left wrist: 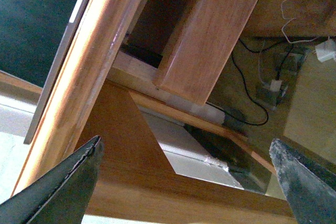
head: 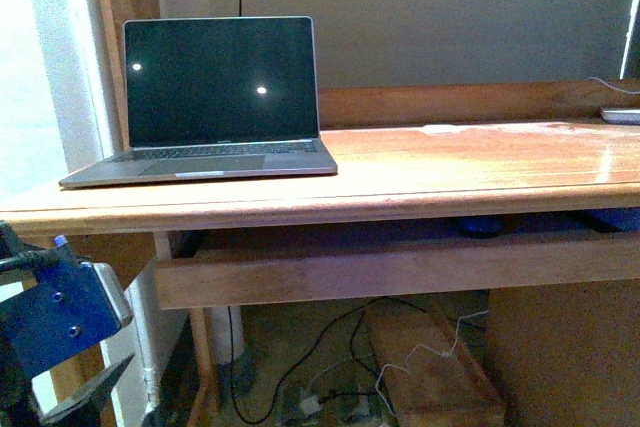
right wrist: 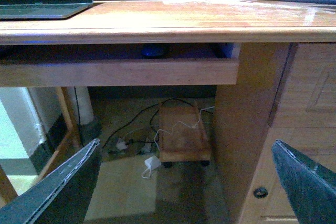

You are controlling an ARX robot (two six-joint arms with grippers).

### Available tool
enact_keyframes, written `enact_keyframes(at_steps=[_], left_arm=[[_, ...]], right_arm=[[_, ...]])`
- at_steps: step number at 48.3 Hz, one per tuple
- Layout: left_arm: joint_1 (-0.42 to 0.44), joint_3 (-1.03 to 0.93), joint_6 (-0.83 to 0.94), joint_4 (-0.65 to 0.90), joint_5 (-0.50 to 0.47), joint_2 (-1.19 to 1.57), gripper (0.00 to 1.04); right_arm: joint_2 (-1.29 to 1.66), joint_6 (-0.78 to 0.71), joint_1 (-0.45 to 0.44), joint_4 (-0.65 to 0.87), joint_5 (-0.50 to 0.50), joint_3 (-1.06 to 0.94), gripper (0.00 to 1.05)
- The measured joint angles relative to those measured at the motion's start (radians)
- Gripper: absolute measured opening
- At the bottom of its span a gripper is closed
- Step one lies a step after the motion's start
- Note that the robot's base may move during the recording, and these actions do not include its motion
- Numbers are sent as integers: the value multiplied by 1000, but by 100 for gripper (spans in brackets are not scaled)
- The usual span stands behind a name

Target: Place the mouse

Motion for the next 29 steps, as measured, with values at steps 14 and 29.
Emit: enact_keyframes(at_steps=[14, 29], left_arm=[[-3, 161, 100, 23, 88, 177, 97], [0, 319, 182, -7, 189, 302, 97]], right_arm=[[0, 0, 0, 0, 0, 0, 97], [0, 0, 0, 0, 0, 0, 97]])
